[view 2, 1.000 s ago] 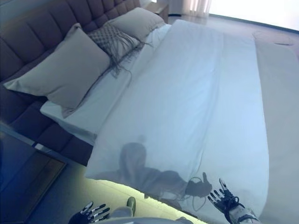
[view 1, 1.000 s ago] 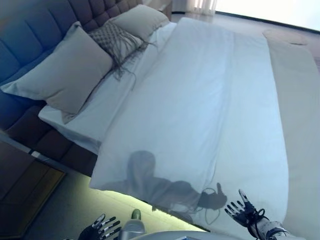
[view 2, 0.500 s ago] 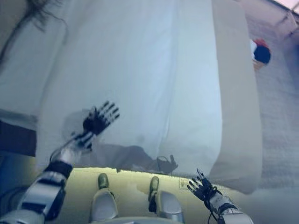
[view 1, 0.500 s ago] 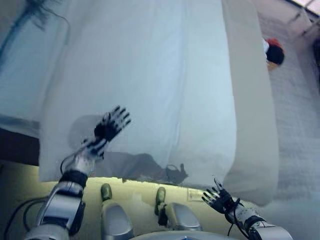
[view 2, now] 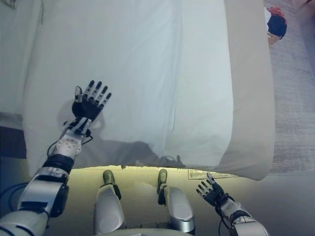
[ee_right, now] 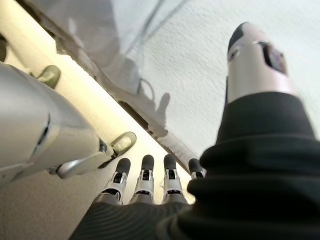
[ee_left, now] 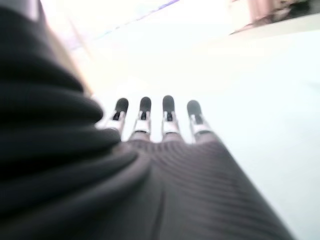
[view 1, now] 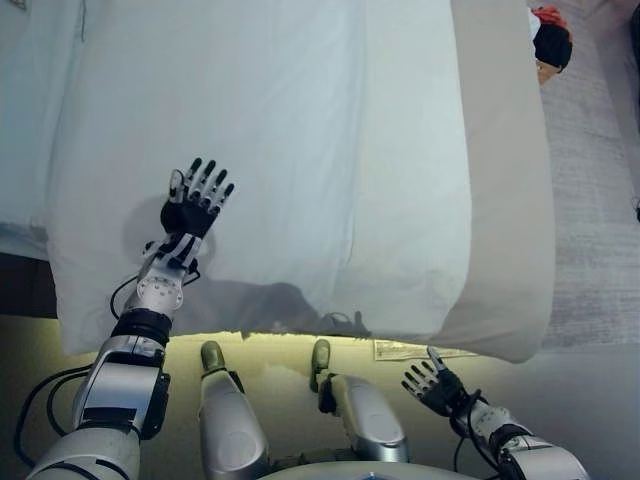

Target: Make the bed neatly

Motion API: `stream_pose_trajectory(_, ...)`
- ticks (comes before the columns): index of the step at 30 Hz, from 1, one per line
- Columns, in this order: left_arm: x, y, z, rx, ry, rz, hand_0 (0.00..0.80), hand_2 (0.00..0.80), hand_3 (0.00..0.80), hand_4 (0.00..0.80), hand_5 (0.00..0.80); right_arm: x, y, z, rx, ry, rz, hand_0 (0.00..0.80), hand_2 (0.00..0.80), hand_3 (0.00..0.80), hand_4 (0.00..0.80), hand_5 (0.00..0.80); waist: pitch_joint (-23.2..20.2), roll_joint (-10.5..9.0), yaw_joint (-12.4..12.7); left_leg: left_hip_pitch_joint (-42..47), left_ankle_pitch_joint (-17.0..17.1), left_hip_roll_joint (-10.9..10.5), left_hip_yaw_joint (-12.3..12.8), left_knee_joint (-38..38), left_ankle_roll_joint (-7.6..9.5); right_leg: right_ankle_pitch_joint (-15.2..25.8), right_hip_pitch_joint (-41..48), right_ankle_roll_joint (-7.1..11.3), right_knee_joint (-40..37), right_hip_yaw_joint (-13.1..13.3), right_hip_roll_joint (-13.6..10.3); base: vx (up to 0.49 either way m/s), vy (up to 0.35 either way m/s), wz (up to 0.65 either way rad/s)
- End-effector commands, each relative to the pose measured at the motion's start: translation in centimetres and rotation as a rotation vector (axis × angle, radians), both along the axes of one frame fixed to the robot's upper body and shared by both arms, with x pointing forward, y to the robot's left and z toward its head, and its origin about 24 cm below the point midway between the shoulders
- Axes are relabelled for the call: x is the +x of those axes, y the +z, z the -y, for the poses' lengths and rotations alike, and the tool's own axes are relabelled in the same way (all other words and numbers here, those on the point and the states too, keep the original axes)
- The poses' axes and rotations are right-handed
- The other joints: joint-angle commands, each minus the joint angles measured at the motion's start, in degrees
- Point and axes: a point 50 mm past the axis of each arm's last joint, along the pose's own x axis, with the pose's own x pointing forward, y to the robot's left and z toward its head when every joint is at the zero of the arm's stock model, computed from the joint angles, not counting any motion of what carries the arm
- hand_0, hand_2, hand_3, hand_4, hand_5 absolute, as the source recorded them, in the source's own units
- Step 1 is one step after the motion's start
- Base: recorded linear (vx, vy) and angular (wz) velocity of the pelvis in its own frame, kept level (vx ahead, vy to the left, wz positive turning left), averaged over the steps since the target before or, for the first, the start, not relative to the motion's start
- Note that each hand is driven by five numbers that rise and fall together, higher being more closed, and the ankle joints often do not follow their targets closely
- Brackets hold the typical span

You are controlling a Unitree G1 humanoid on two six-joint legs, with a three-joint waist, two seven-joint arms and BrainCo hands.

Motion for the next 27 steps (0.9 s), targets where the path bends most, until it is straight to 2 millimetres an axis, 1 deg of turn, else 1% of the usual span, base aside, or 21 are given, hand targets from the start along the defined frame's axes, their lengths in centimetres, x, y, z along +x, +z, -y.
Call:
stream_pose_trajectory(1, 0.8, 3.2, -1.7, -0.096, 0.126, 0.127, 0.0, 0.0, 0.0, 0.0, 0.0, 0.8, 0.7, 0.5, -0.02, 0.03, 0.067, 0.0, 0.0, 0.0, 0.0, 0.0, 0.63, -0.02, 0.88, -0.8, -8.4, -1.81, -2.55, 6.81, 2.65, -0.17, -4.95, 2.32, 5.1, 0.14, -1.27, -0.032, 0.038, 0.03)
stream_pose_trajectory(4, 0.5, 3.2, -3.4, -0.135, 0.222, 0.132, 0.0, 0.0, 0.0, 0.0, 0.0, 1.0, 0.9, 0.8, -0.024, 0.03, 0.077, 0.0, 0.0, 0.0, 0.0, 0.0, 1.09, -0.76, 0.99, -2.74, -8.9, -1.66, -3.02, 8.34, 2.65, -0.8, -7.05, 2.23, 7.1, -0.38, -1.31, -0.045, 0.033, 0.03)
stream_pose_trajectory(10, -0.6, 3.2, -7.1, -0.208, 0.424, 0.092, 0.0, 0.0, 0.0, 0.0, 0.0, 0.1, 0.6, 1.6, -0.037, -0.008, 0.061, 0.0, 0.0, 0.0, 0.0, 0.0, 1.68, -2.61, 1.4, -6.24, -10.77, -1.4, -4.49, 12.32, 3.27, -2.2, -10.92, 2.45, 12.12, -1.44, -1.61, -0.02, 0.016, 0.06)
stream_pose_trajectory(13, -1.1, 3.1, -8.4, -0.269, 0.487, 0.083, 0.0, 0.0, 0.0, 0.0, 0.0, -0.2, 0.6, 1.9, -0.04, -0.021, 0.066, 0.0, 0.0, 0.0, 0.0, 0.0, 2.11, -3.33, 1.62, -7.8, -11.69, -1.52, -5.26, 14.31, 3.6, -2.82, -12.48, 2.6, 14.36, -1.82, -1.91, -0.006, 0.014, 0.06)
stream_pose_trajectory(15, -1.4, 2.8, -8.9, -0.307, 0.512, 0.072, 0.0, 0.0, 0.0, 0.0, 0.0, -0.1, 0.7, 2.0, -0.041, -0.027, 0.075, 0.0, 0.0, 0.0, 0.0, 0.0, 2.38, -3.67, 1.74, -8.84, -12.21, -1.57, -5.59, 15.57, 3.81, -3.2, -13.47, 2.59, 15.68, -2.05, -2.12, -0.008, 0.024, 0.1)
stream_pose_trajectory(21, -1.7, 2.1, -9.2, -0.447, 0.538, 0.073, 0.0, 0.0, 0.0, 0.0, 0.0, 0.2, 0.9, 2.2, -0.049, -0.041, 0.091, 0.0, 0.0, 0.0, 0.0, 0.0, 3.27, -4.19, 2.18, -12.51, -13.41, -2.33, -6.91, 19.04, 4.37, -4.74, -17.64, 2.57, 20.93, -2.14, -3.02, -0.018, 0.047, 0.04)
stream_pose_trajectory(22, -1.5, 2.1, -8.9, -0.469, 0.526, 0.07, 0.0, 0.0, 0.0, 0.0, 0.0, 0.3, 1.0, 2.3, -0.052, -0.044, 0.094, 0.0, 0.0, 0.0, 0.0, 0.0, 3.55, -4.27, 2.24, -13.05, -13.61, -2.46, -7.11, 19.57, 4.61, -5.07, -18.5, 2.54, 22.16, -2.14, -3.21, -0.036, 0.059, 0.1)
stream_pose_trajectory(24, -1.1, 2.2, -8.8, -0.511, 0.559, 0.027, 0.0, 0.0, 0.0, 0.0, 0.0, 0.4, 1.1, 2.5, -0.058, -0.049, 0.098, 0.0, 0.0, 0.0, 0.0, 0.0, 3.85, -4.39, 2.08, -14.35, -14.3, -2.47, -7.17, 21.34, 4.95, -5.57, -20.05, 2.49, 24.15, -2.16, -3.58, -0.037, 0.049, 0.08)
stream_pose_trajectory(27, -1.0, 2.2, -9.1, -0.61, 0.617, -0.018, 0.0, 0.0, 0.0, 0.0, 0.0, 0.7, 1.2, 2.5, -0.053, -0.051, 0.107, 0.0, 0.0, 0.0, 0.0, 0.0, 4.01, -4.46, 1.94, -15.75, -14.95, -2.65, -7.63, 22.98, 5.19, -6.23, -21.79, 2.7, 26.49, -2.11, -4.16, -0.008, 0.008, 0.01)
